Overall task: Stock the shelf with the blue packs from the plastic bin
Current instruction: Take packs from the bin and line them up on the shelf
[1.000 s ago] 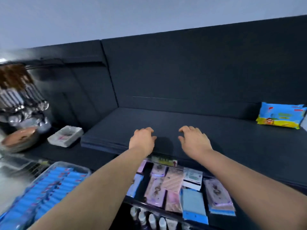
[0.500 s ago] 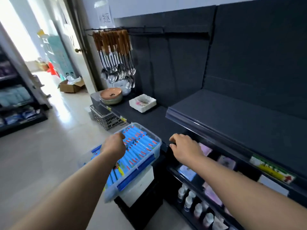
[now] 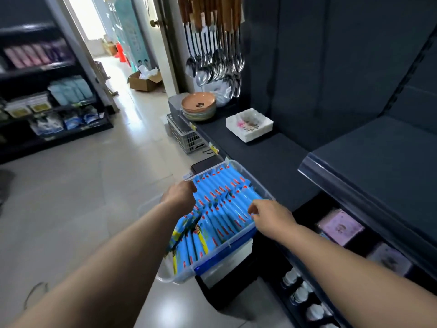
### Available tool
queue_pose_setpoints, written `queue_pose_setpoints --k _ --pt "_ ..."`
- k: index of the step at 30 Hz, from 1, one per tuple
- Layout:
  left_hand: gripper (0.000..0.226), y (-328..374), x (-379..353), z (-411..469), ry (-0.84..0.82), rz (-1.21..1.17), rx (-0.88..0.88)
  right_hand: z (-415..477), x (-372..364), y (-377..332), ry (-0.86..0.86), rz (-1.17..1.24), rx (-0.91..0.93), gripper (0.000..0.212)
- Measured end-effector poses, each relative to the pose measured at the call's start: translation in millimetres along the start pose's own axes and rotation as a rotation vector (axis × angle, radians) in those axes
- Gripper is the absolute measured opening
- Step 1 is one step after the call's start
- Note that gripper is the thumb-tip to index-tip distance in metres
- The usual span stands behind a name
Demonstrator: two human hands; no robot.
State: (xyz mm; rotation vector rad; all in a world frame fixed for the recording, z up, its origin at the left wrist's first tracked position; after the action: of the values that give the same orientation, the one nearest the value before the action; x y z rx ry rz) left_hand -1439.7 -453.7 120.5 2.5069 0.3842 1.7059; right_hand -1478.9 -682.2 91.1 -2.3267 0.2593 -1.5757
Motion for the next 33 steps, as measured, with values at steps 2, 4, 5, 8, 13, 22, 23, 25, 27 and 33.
queue_pose_setpoints --k 2,4,5,8,13,22,23,25,27,33 --pt "0.046 -9.9 -4.7 4.0 -0.016 0.004 0.006 12.6 -16.4 -11.5 -0.08 -0.005 0.014 0.024" --pt "0.046 -22.8 -10.5 7.6 -0.036 0.031 0.01 23.1 -33.4 -24.7 -0.14 -0.031 0.025 0.026" --pt "0.047 -29.4 -12.1 9.2 -0.047 0.048 0.01 27.4 -40.5 -30.9 -0.159 -0.043 0.025 0.026" --pt "0.046 -50.8 -16.0 17.3 -0.073 0.054 0.013 35.0 -57.9 -46.1 -0.203 -0.069 0.011 0.029" --pt "0.046 -83.7 -20.6 40.0 -0.122 0.033 -0.041 47.8 -90.2 -62.9 -0.227 -0.031 -0.07 0.034" --pt "0.049 -113.5 -24.7 79.8 -0.2 0.016 -0.224 62.3 -130.4 -96.1 -0.141 -0.191 -0.392 0.022" --pt "0.049 -116.5 -25.7 83.5 -0.204 0.006 -0.239 63.5 -135.8 -98.4 -0.151 -0.21 -0.421 0.021" --pt "0.048 -121.3 -26.8 90.3 -0.202 -0.006 -0.267 64.7 -144.4 -104.3 -0.163 -0.231 -0.456 0.024" --pt "0.046 -125.3 -26.8 95.8 -0.19 -0.025 -0.284 62.7 -144.3 -111.4 -0.123 -0.204 -0.463 0.027" --pt "0.04 -111.2 -32.1 112.7 -0.213 0.05 -0.367 43.9 -93.2 -112.9 0.156 -0.034 -0.359 0.026"
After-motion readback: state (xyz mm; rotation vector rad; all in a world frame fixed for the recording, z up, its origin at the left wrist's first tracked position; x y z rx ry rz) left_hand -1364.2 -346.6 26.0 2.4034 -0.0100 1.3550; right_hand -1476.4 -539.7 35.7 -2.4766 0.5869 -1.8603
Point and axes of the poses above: each hand's wrist, its own z-axis towards the middle knuckle, its own x-axis out of the back of the hand, y = z × x, the point moved 5 cm from there along z, towards the middle knuckle, and after that the axes turned 8 degrees about -y, right-handed, at the moved point
